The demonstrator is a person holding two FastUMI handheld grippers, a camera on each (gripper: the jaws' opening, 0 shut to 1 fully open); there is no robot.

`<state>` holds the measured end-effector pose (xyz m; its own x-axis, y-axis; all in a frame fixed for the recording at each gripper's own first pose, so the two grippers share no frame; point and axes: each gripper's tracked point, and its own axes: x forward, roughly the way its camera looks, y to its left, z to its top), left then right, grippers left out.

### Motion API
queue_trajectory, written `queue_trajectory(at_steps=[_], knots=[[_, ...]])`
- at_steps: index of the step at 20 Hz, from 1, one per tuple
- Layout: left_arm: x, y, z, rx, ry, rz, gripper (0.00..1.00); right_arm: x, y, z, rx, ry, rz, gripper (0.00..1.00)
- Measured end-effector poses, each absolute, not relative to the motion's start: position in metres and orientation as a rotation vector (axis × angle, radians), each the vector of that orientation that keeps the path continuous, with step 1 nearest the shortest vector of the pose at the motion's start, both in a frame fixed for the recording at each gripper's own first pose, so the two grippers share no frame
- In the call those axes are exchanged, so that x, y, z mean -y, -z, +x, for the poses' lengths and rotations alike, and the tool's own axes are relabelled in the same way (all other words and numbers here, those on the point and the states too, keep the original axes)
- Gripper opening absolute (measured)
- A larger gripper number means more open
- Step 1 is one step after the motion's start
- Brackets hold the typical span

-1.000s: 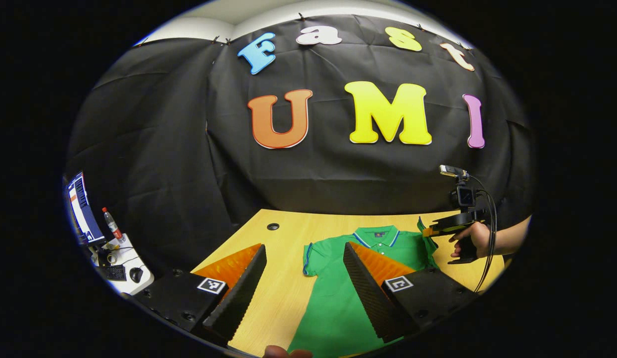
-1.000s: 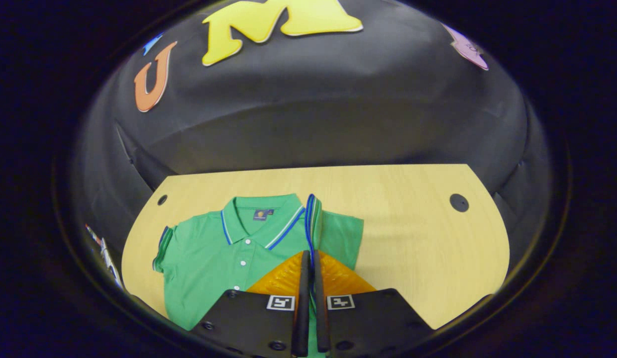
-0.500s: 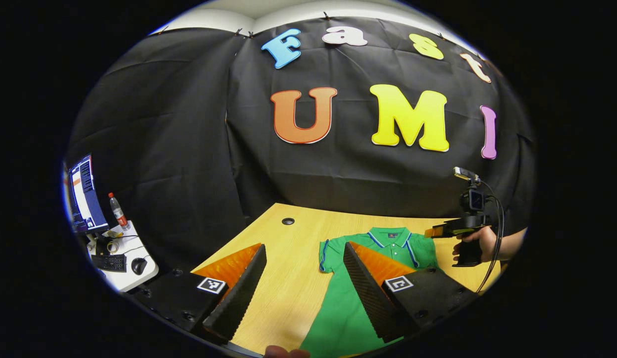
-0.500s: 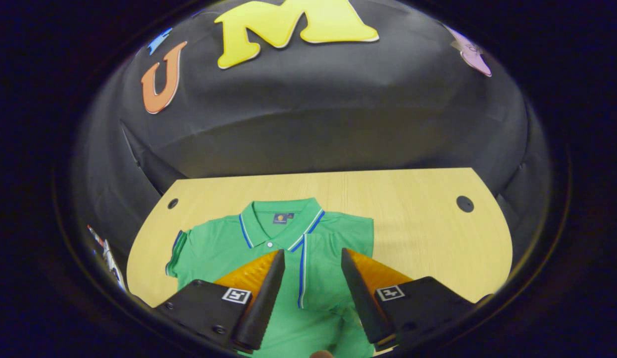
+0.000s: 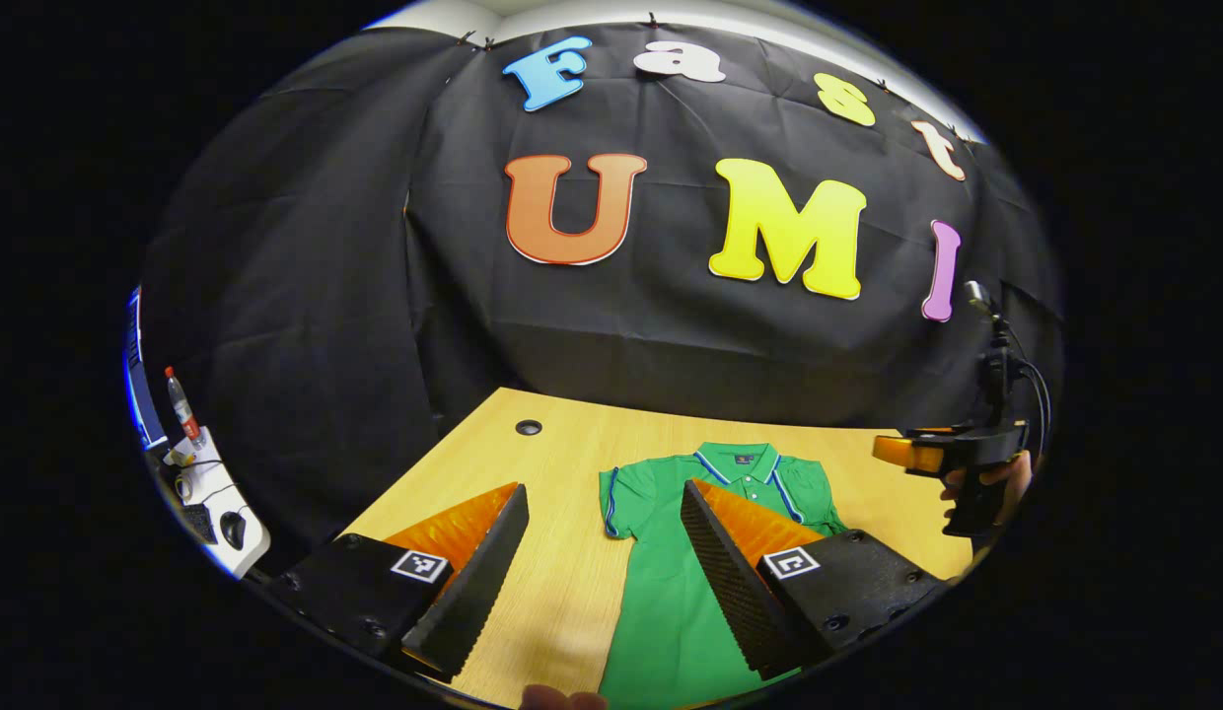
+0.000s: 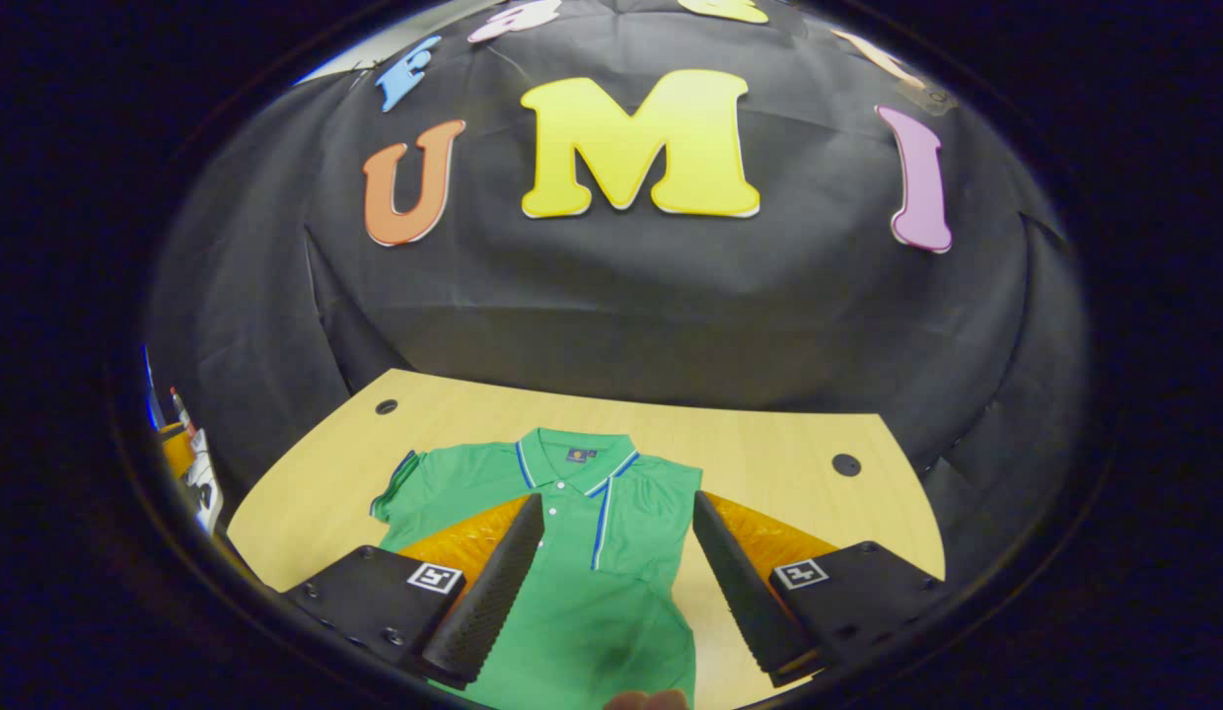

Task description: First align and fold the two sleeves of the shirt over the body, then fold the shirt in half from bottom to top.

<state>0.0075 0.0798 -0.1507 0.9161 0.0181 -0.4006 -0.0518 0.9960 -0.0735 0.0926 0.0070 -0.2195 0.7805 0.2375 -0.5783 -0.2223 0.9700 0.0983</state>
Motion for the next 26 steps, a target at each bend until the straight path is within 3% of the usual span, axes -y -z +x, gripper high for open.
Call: queue_trajectory(at_steps=[5, 11, 12, 17, 26], knots=[[-0.081, 0.161, 0.041, -0.409, 0.055, -0.077, 0.98, 0.032, 0.17, 0.031, -0.56, -0.184, 0.019, 0.98], [-0.063, 0.213, 0.08, -0.547, 0.138, -0.13, 0.98, 0.062, 0.142, -0.017, -0.532, -0.114, -0.008, 0.98], [-0.058, 0.22, 0.089, -0.559, 0.153, -0.132, 0.98, 0.064, 0.141, -0.02, -0.528, -0.108, -0.004, 0.94], [-0.049, 0.259, 0.128, -0.621, 0.212, -0.087, 0.98, 0.068, 0.156, -0.039, -0.565, -0.1, -0.017, 0.94], [-0.058, 0.355, 0.163, -0.807, 0.18, -0.094, 0.98, 0.079, 0.18, -0.058, -0.641, -0.061, -0.025, 0.96]])
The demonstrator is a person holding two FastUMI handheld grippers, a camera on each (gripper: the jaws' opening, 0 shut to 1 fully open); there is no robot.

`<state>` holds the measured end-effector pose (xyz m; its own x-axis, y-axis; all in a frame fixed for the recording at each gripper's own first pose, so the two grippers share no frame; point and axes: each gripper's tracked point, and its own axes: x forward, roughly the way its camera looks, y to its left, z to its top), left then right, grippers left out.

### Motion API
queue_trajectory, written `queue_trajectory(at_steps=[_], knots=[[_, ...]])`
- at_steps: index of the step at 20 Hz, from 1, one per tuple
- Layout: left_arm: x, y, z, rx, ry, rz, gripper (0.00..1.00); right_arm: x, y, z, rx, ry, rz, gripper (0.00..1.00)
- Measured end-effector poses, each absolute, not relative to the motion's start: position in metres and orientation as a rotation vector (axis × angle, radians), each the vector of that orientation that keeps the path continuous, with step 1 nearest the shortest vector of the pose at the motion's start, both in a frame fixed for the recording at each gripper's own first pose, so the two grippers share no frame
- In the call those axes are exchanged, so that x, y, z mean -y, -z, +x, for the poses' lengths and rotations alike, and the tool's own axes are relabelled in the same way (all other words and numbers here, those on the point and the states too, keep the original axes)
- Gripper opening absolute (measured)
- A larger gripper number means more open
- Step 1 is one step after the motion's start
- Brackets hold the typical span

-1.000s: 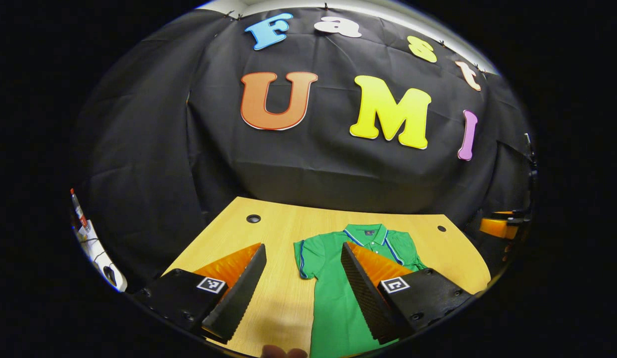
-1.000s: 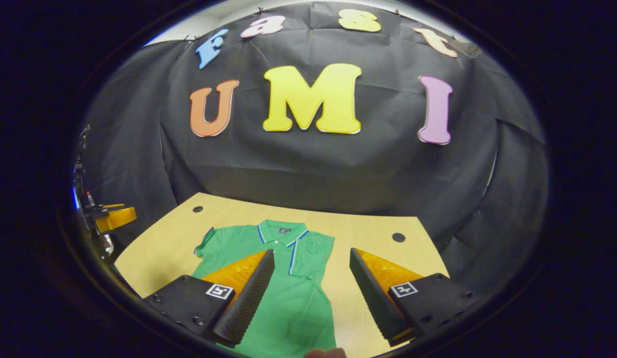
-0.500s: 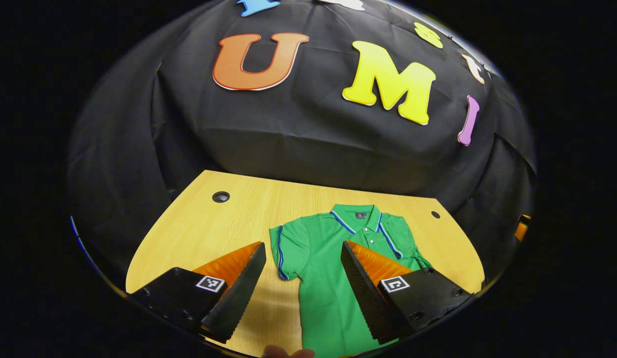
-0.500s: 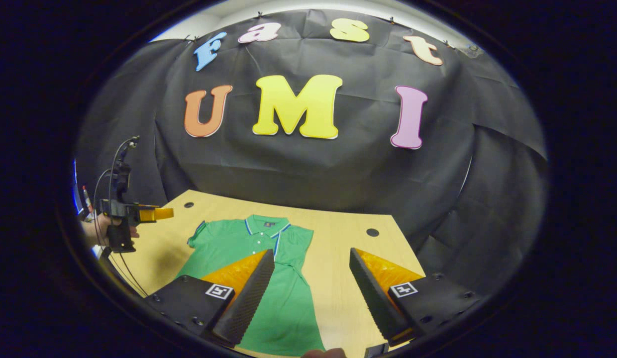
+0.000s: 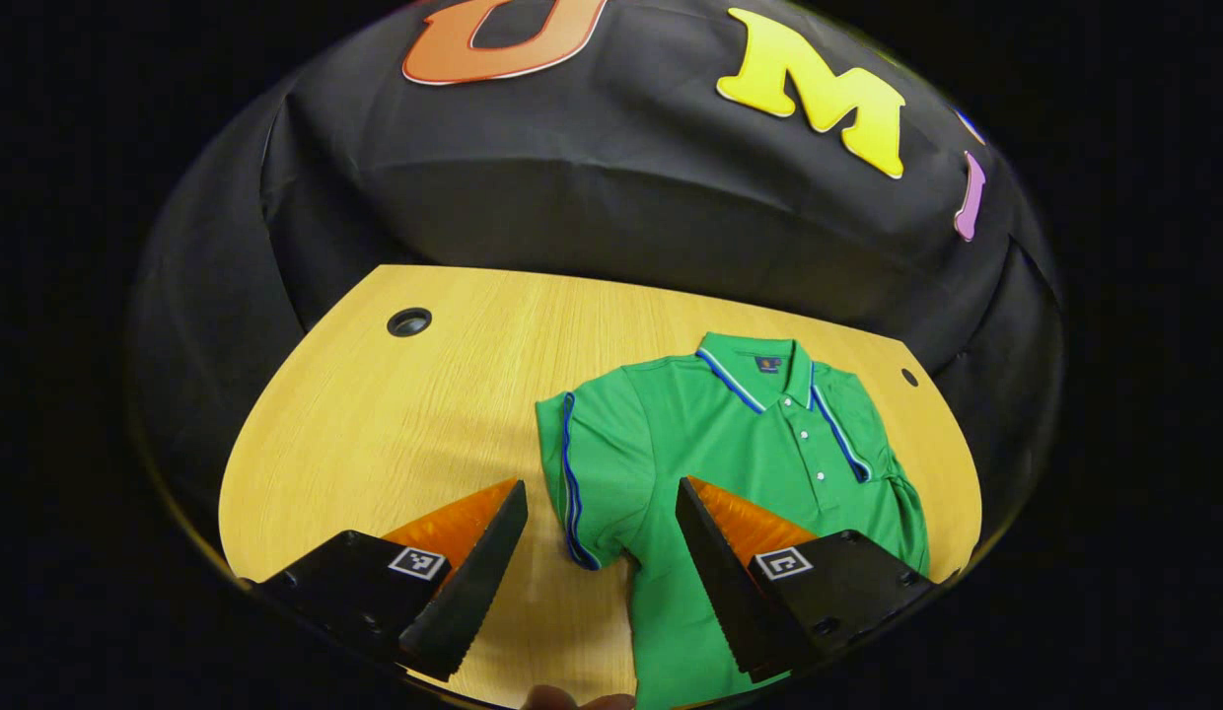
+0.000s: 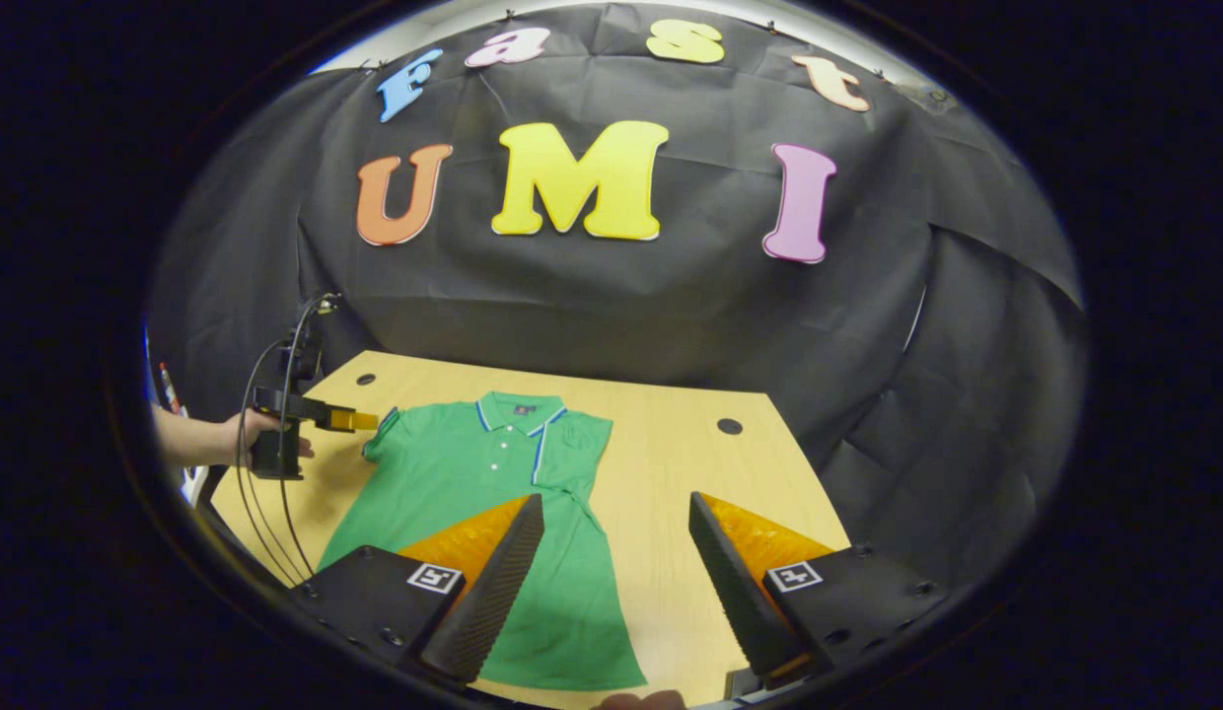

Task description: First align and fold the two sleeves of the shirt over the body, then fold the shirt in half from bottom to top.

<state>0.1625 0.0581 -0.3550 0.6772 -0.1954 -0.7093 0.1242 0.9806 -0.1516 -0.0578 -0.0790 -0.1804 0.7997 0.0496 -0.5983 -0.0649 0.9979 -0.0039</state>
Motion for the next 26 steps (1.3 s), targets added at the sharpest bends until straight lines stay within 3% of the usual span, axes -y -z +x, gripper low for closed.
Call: queue_trajectory(at_steps=[6, 8, 9, 10, 13, 16, 17, 18, 19, 20, 21, 26], knots=[[-0.062, 0.392, 0.183, -0.869, 0.162, -0.103, 1.0, 0.081, 0.2, -0.06, -0.682, -0.049, -0.018, 0.96], [-0.063, 0.398, 0.186, -0.881, 0.153, -0.113, 0.92, 0.08, 0.204, -0.059, -0.694, -0.046, -0.001, 0.96], [-0.063, 0.4, 0.19, -0.886, 0.146, -0.124, 0.98, 0.078, 0.206, -0.058, -0.705, -0.044, 0.019, 0.96], [-0.064, 0.403, 0.193, -0.898, 0.137, -0.133, 0.87, 0.077, 0.208, -0.058, -0.712, -0.04, 0.033, 0.96], [-0.068, 0.41, 0.202, -0.911, 0.118, -0.114, 0.81, 0.075, 0.211, -0.057, -0.717, -0.041, 0.041, 0.96], [-0.078, 0.413, 0.208, -0.927, 0.102, -0.009, 0.57, 0.078, 0.214, -0.054, -0.72, -0.037, 0.042, 0.96], [-0.082, 0.414, 0.21, -0.931, 0.092, 0.026, 0.58, 0.079, 0.216, -0.053, -0.724, -0.031, 0.049, 0.94], [-0.084, 0.414, 0.213, -0.931, 0.089, 0.049, 0.27, 0.082, 0.219, -0.053, -0.729, -0.025, 0.057, 0.96], [-0.081, 0.414, 0.213, -0.939, 0.102, 0.06, 0.26, 0.085, 0.223, -0.054, -0.74, -0.019, 0.066, 0.96], [-0.078, 0.413, 0.213, -0.943, 0.117, 0.062, 0.1, 0.087, 0.226, -0.055, -0.747, -0.011, 0.078, 0.96], [-0.077, 0.409, 0.214, -0.936, 0.117, 0.058, 0.05, 0.09, 0.228, -0.055, -0.748, -0.004, 0.082, 0.96], [-0.071, 0.379, 0.224, -0.872, 0.129, 0.005, 0.04, 0.094, 0.234, -0.055, -0.749, 0.009, 0.112, 0.94]])
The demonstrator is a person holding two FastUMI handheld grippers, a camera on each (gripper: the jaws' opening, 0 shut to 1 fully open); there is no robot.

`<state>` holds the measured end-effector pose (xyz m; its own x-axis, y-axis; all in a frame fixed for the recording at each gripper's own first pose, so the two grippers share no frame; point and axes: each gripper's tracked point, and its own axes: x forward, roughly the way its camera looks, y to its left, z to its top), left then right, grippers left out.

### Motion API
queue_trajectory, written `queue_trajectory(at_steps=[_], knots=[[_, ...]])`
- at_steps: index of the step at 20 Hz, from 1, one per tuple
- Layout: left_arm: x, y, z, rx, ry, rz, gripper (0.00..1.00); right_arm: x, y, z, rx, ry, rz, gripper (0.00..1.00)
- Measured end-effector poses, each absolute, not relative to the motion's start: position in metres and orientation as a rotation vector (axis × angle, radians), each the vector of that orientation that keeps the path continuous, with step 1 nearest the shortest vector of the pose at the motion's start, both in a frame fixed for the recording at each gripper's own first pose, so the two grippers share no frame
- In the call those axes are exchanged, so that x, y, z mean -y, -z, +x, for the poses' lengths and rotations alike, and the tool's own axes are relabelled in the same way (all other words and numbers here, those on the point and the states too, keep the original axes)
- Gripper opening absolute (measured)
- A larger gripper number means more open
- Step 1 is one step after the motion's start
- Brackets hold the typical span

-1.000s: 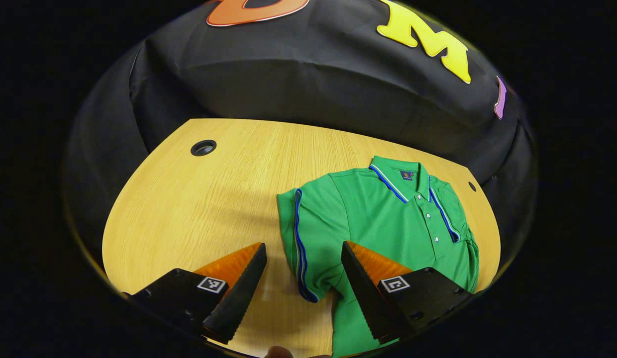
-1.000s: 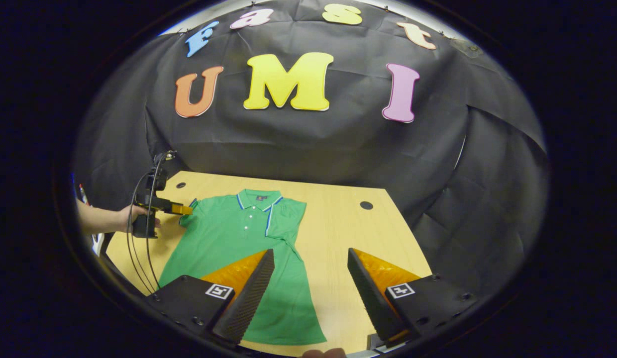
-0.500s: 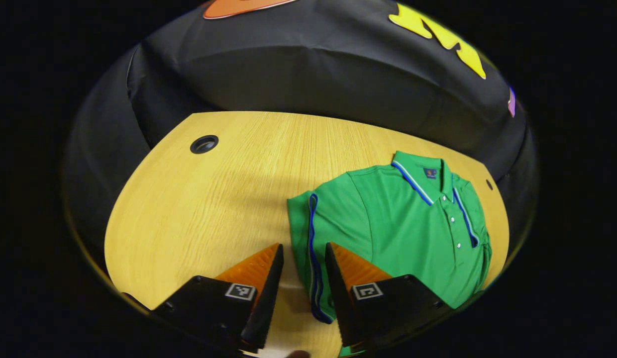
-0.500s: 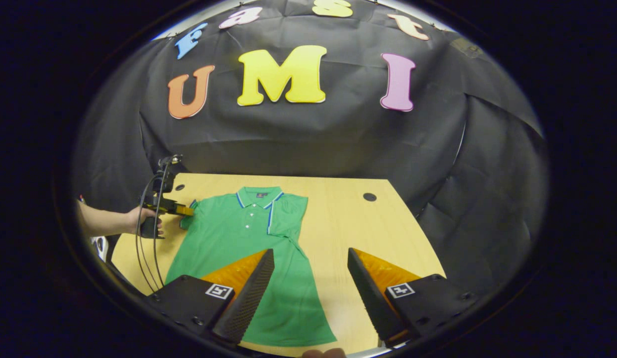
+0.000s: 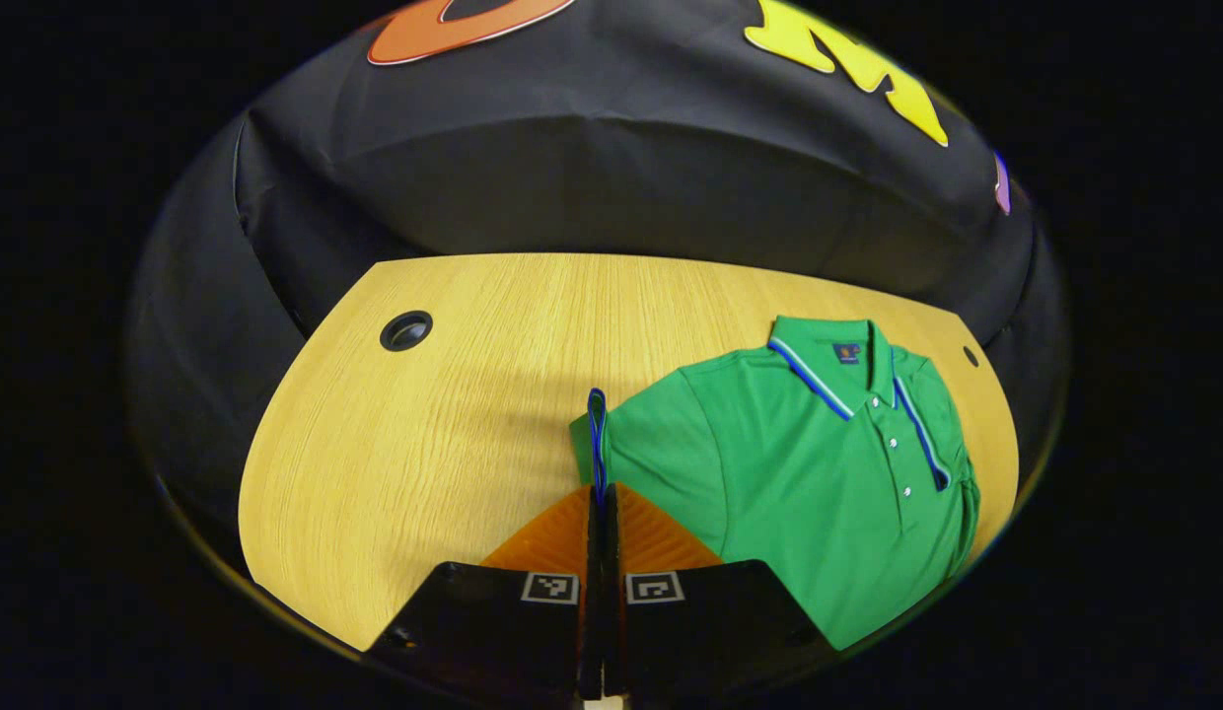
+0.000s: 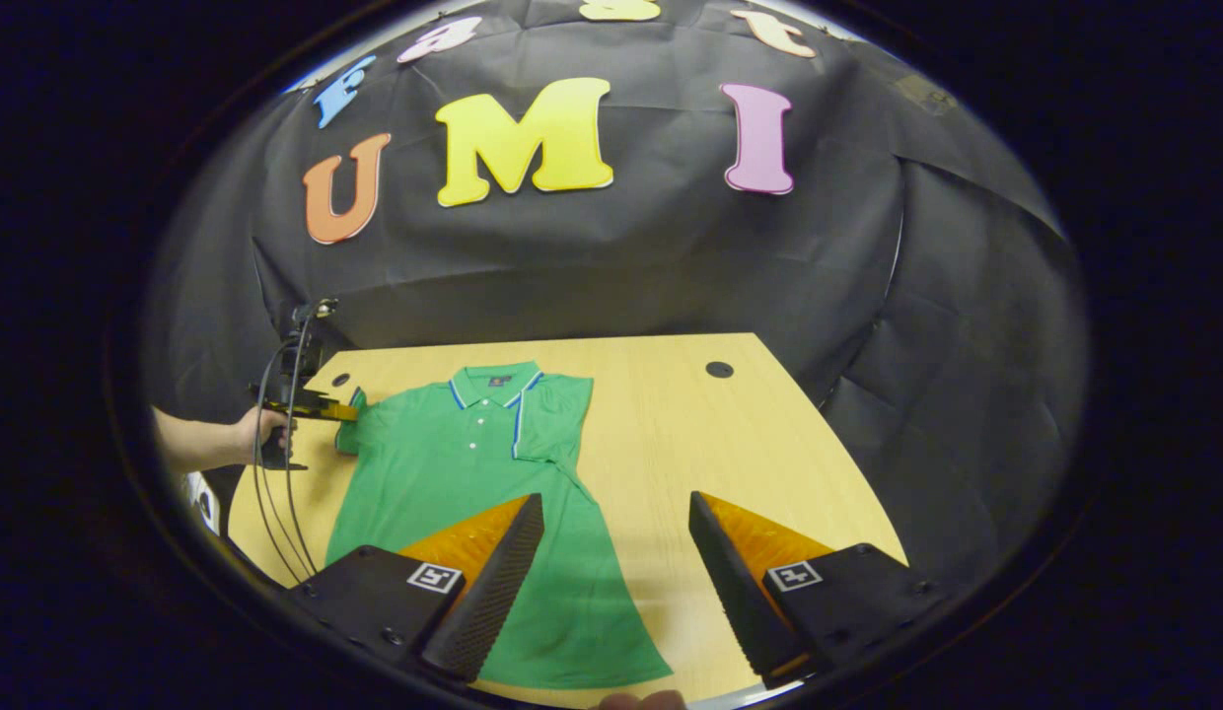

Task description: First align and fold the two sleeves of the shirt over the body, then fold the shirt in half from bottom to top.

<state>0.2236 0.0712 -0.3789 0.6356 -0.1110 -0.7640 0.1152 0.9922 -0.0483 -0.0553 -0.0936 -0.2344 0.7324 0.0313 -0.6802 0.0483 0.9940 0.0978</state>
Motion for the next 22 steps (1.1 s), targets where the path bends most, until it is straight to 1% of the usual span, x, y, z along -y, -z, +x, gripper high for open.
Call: queue_trajectory(at_steps=[1, 2, 3, 4, 8, 9, 10, 11, 12, 13, 14, 15, 17, 21, 22], knots=[[-0.068, 0.374, 0.224, -0.864, 0.136, 0.006, 0.04, 0.093, 0.234, -0.055, -0.748, 0.007, 0.113, 0.98], [-0.065, 0.37, 0.225, -0.857, 0.141, 0.009, 0.04, 0.093, 0.233, -0.054, -0.745, 0.004, 0.113, 0.98], [-0.06, 0.365, 0.225, -0.852, 0.149, 0.016, 0.04, 0.093, 0.232, -0.054, -0.739, 0.002, 0.112, 0.94], [-0.055, 0.36, 0.226, -0.846, 0.158, 0.023, 0.04, 0.093, 0.231, -0.054, -0.735, 0.001, 0.112, 0.96], [-0.028, 0.342, 0.229, -0.818, 0.196, 0.043, 0.04, 0.099, 0.227, -0.056, -0.725, 0.003, 0.111, 0.96], [-0.019, 0.339, 0.23, -0.817, 0.207, 0.042, 0.04, 0.102, 0.225, -0.056, -0.718, 0.008, 0.111, 0.94], [-0.01, 0.335, 0.23, -0.813, 0.217, 0.039, 0.04, 0.105, 0.223, -0.058, -0.71, 0.015, 0.112, 0.96], [-0.001, 0.332, 0.231, -0.807, 0.229, 0.039, 0.04, 0.108, 0.221, -0.058, -0.701, 0.021, 0.113, 0.94], [0.007, 0.33, 0.232, -0.802, 0.237, 0.045, 0.04, 0.111, 0.22, -0.059, -0.697, 0.026, 0.113, 0.96], [0.015, 0.327, 0.233, -0.796, 0.243, 0.052, 0.04, 0.114, 0.218, -0.062, -0.695, 0.028, 0.11, 0.94], [0.025, 0.325, 0.233, -0.792, 0.253, 0.054, 0.04, 0.118, 0.216, -0.063, -0.691, 0.035, 0.104, 0.95], [0.036, 0.323, 0.234, -0.79, 0.265, 0.056, 0.04, 0.122, 0.215, -0.064, -0.686, 0.04, 0.103, 0.96], [0.057, 0.321, 0.233, -0.788, 0.293, 0.053, 0.04, 0.13, 0.213, -0.066, -0.68, 0.056, 0.108, 0.94], [0.098, 0.326, 0.233, -0.793, 0.335, 0.026, 0.04, 0.143, 0.212, -0.072, -0.673, 0.089, 0.114, 0.99], [0.108, 0.328, 0.232, -0.796, 0.346, 0.011, 0.04, 0.147, 0.212, -0.073, -0.673, 0.094, 0.114, 0.98]])
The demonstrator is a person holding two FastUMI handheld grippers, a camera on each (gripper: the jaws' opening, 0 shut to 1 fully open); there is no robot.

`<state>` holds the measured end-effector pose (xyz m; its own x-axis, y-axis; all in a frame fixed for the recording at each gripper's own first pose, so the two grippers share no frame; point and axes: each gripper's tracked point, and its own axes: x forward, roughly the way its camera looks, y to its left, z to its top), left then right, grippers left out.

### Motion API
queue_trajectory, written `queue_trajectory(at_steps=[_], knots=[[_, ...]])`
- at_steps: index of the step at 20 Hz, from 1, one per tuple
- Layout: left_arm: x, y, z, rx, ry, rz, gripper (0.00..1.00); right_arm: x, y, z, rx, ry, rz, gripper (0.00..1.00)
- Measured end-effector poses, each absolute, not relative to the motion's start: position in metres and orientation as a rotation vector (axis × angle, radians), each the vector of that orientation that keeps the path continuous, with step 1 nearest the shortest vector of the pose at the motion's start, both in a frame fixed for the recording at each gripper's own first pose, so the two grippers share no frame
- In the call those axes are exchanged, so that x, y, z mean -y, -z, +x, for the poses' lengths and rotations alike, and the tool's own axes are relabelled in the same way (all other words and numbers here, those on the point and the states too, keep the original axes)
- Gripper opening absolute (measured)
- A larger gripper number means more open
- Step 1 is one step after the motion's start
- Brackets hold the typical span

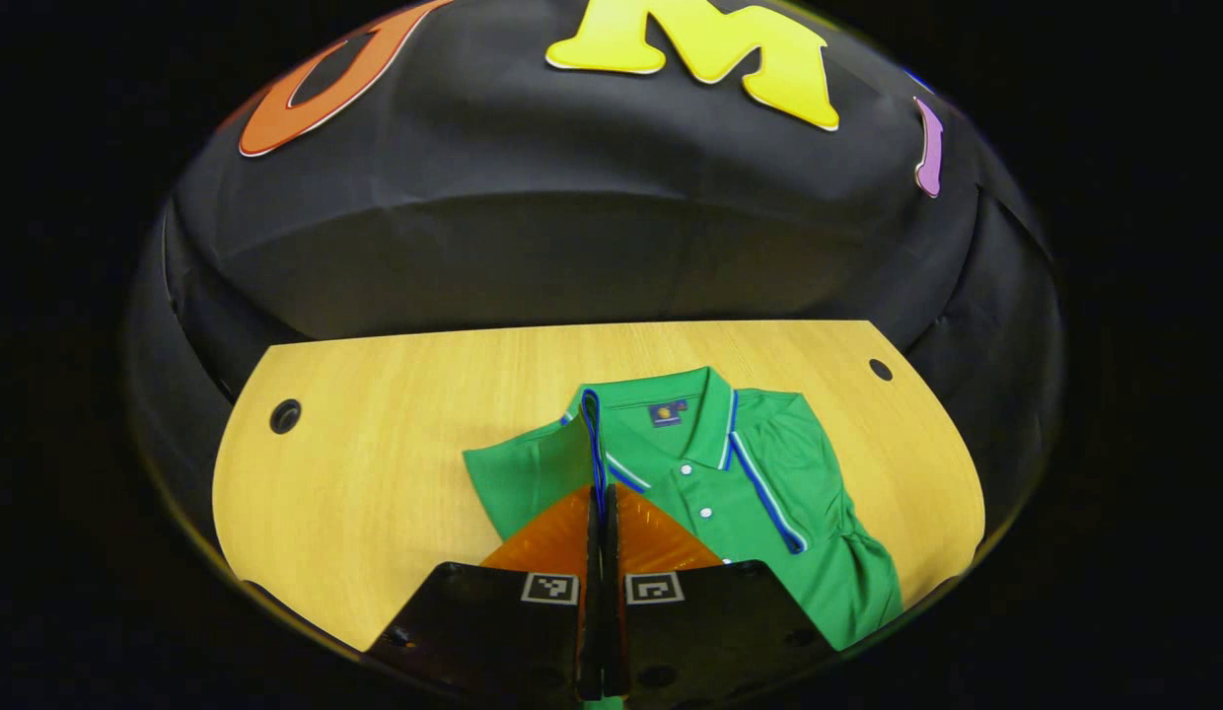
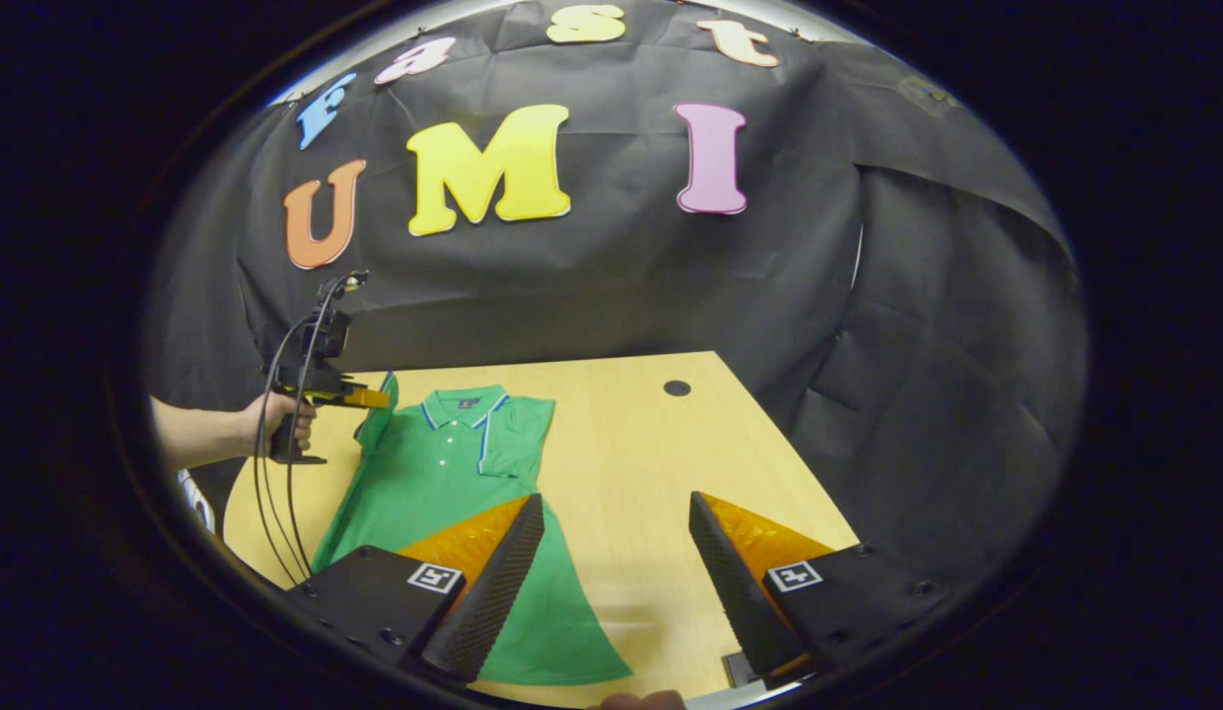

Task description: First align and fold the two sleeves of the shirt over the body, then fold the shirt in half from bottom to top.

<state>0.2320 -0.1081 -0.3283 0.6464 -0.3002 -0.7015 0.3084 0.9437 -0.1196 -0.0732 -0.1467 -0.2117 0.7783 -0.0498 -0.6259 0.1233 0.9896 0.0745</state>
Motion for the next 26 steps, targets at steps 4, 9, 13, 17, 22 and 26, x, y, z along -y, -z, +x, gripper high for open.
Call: queue_trajectory(at_steps=[4, 9, 13, 17, 22, 26], knots=[[0.135, 0.325, 0.226, -0.788, 0.397, -0.075, 0.23, 0.15, 0.215, -0.076, -0.684, 0.103, 0.117, 0.96], [0.116, 0.317, 0.221, -0.778, 0.324, -0.113, 1.0, 0.139, 0.215, -0.069, -0.686, 0.065, 0.103, 0.96], [0.09, 0.299, 0.2, -0.741, 0.272, -0.125, 1.0, 0.122, 0.215, -0.059, -0.679, 0.006, 0.094, 0.96], [0.072, 0.277, 0.152, -0.707, 0.295, -0.077, 1.0, 0.103, 0.21, -0.047, -0.658, -0.069, 0.071, 0.96], [0.054, 0.266, 0.074, -0.676, 0.376, 0.025, 1.0, 0.085, 0.227, -0.046, -0.676, -0.23, 0.0, 0.96], [0.036, 0.276, 0.002, -0.726, 0.372, 0.042, 1.0, 0.073, 0.253, -0.063, -0.739, -0.341, -0.056, 0.96]])
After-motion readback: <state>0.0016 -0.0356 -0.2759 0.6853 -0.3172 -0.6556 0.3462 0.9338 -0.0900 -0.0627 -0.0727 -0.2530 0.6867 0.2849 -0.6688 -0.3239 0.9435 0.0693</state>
